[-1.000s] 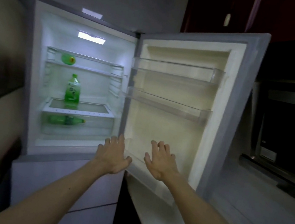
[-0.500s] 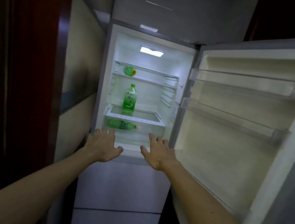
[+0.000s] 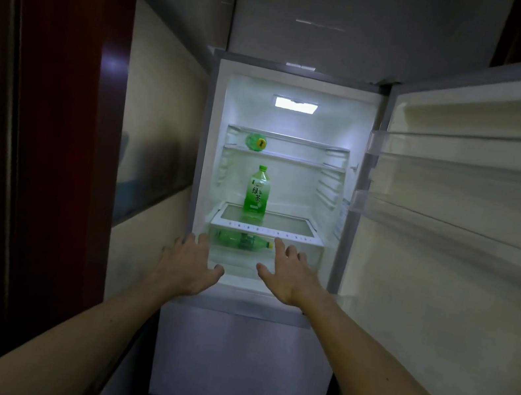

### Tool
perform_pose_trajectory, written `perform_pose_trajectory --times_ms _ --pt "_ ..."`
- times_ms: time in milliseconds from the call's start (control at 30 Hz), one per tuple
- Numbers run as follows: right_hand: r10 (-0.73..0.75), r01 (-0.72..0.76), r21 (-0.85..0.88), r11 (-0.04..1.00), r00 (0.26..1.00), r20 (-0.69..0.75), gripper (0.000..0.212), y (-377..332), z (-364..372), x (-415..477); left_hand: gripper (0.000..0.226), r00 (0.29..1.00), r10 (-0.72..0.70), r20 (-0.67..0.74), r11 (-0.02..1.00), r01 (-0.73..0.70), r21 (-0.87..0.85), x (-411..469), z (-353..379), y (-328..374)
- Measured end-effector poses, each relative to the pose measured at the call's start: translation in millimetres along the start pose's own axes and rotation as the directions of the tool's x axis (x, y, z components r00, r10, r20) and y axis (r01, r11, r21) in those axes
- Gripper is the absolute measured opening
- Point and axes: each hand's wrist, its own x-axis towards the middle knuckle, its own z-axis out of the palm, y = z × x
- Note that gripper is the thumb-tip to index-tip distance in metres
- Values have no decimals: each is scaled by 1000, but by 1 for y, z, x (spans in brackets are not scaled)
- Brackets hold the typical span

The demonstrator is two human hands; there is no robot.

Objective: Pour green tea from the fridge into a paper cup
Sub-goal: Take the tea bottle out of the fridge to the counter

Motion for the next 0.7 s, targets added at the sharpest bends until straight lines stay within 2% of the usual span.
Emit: perform_pose_trajectory --times_ms 300,700 --pt "7 -7 -2 1000 999 33 74 21 22 45 72 1000 14 5 1000 -14 23 51 27 5" --pt "82 -83 -33 996 997 -11 73 36 39 158 72 996 85 19 996 -85 19 175 64 -19"
